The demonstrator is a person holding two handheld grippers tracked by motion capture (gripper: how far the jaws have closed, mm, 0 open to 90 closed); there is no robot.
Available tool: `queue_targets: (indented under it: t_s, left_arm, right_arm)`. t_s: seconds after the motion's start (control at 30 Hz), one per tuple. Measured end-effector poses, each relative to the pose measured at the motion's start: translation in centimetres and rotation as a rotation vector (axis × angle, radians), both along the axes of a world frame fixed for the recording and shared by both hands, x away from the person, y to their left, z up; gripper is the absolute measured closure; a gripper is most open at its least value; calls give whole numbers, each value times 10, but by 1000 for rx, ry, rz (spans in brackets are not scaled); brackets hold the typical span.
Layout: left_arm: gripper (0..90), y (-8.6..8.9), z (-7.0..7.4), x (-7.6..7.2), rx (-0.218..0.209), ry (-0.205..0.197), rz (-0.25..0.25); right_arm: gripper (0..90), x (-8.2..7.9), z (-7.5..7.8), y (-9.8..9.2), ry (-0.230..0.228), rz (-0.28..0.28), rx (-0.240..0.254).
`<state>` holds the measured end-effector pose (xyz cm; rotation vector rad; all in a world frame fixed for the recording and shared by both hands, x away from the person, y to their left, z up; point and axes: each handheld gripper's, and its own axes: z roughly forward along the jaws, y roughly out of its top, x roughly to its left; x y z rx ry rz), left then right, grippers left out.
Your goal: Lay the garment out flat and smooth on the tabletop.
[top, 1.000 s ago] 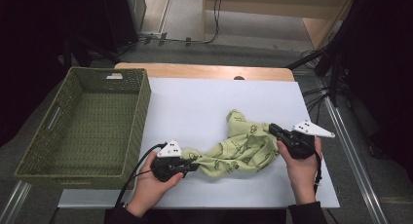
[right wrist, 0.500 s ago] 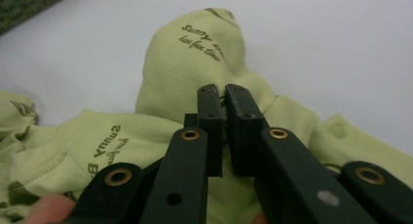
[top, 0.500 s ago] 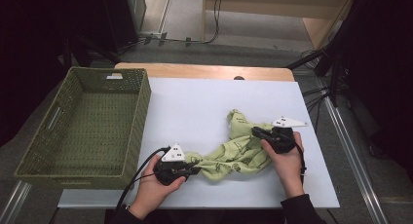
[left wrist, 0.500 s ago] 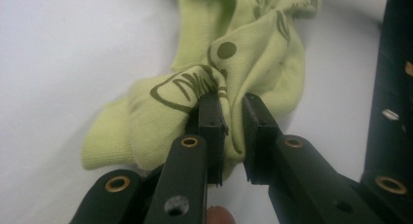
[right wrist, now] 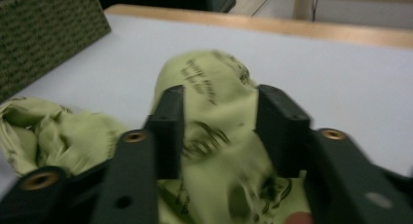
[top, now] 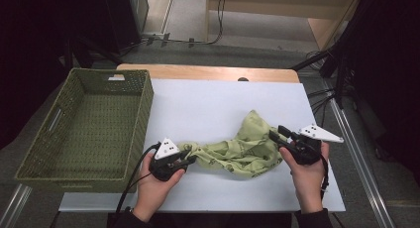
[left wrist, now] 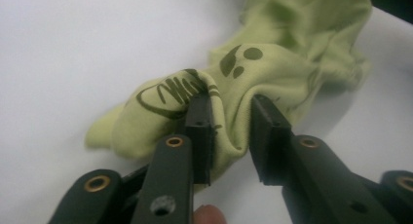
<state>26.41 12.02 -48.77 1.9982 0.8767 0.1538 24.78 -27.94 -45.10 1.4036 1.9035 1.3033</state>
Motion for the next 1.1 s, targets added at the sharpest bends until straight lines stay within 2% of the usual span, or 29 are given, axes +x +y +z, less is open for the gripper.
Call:
queue_targets:
  t_s: [0.07, 0.17, 0.23, 0.3, 0.37, 0.47, 0.57, 0.67, 0.77, 0.87, 0.97, 1.03, 1.1]
  left_arm:
    - [631, 2, -2, 1, -18, 10, -1]
    - [585, 1, 0, 2, -42, 10, -20]
    - [617, -1, -1, 2, -18, 9, -35]
    - [705, -3, -4, 1, 1, 16, -48]
    - [741, -4, -5, 0, 16, 14, -53]
    - [755, -4, -4, 0, 19, 16, -54]
    - [759, -4, -3, -1, 21, 17, -64]
    - [759, -3, -2, -1, 15, 16, -63]
    - [725, 1, 2, 0, -5, 10, -57]
    - [605, 5, 11, -1, -45, -5, -52]
    - [467, 5, 18, -2, -88, -13, -57]
    - [436, 5, 22, -4, -94, -23, -52]
    - [429, 4, 23, -4, -101, -22, -51]
  right_arm:
    - [407, 2, -13, -5, 19, -23, -32]
    - [339, 5, -28, -17, 68, -29, -30]
    - [332, 7, -39, -18, 112, -2, -37]
    - [334, 8, -52, -12, 159, 54, -38]
    - [376, 8, -61, -3, 189, 85, -53]
    - [548, 3, -67, 9, 210, 104, -69]
    - [673, -5, -67, 13, 201, 89, -95]
    - [702, -14, -63, 16, 203, 80, -105]
    - [706, -29, -58, 20, 197, 60, -85]
    - [703, -51, -50, 25, 174, 27, -68]
    - [691, -72, -45, 29, 153, 19, -47]
    - [634, -84, -42, 33, 148, 52, -40]
    - [542, -91, -39, 36, 128, 84, -55]
